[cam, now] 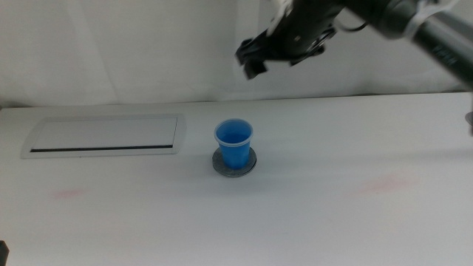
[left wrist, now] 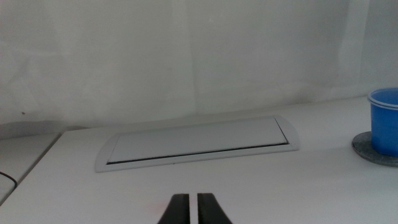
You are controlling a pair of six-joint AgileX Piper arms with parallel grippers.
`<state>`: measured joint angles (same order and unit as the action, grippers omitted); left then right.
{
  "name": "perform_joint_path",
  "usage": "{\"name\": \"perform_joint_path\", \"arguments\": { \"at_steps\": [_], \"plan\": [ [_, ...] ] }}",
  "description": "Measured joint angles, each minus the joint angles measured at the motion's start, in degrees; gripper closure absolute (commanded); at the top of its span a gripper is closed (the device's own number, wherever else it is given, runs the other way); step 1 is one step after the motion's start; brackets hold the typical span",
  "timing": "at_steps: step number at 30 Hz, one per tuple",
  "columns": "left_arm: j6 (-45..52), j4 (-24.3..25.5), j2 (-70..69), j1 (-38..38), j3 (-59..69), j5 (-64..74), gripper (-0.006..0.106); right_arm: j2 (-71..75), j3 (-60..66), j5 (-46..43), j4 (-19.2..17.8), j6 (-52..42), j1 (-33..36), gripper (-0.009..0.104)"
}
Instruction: Place an empty cup on a cup mat.
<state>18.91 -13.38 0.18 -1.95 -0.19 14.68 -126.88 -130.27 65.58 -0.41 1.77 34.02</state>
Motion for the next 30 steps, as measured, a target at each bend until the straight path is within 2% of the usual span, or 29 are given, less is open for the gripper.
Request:
{"name": "perform_joint_path", "arguments": {
  "at_steps": [6,12,18,22,25,30],
  "plan": [
    [0.0,0.0,0.0,0.0,0.0,0.0,0.103,5.67,0.46,2.56,-2.36,0.56,-5.88,0.016],
    [0.0,0.0,0.0,0.0,0.0,0.0,0.103,14.41,8.04,2.19,-3.05,-0.2,-16.21,0.016],
    [0.0,0.0,0.0,0.0,0.0,0.0,0.103,27.69,26.72,-4.36,-3.17,-3.28,-26.6,0.016],
    [0.0,0.0,0.0,0.0,0.0,0.0,0.103,39.21,41.19,-13.38,-1.5,-6.35,-32.95,0.02],
    [0.0,0.0,0.0,0.0,0.0,0.0,0.103,49.69,52.07,-20.9,0.41,-8.91,-36.09,0.037],
    [0.0,0.0,0.0,0.0,0.0,0.0,0.103,70.61,67.98,-31.57,2.17,-11.29,-37.19,0.088]
  ]
}}
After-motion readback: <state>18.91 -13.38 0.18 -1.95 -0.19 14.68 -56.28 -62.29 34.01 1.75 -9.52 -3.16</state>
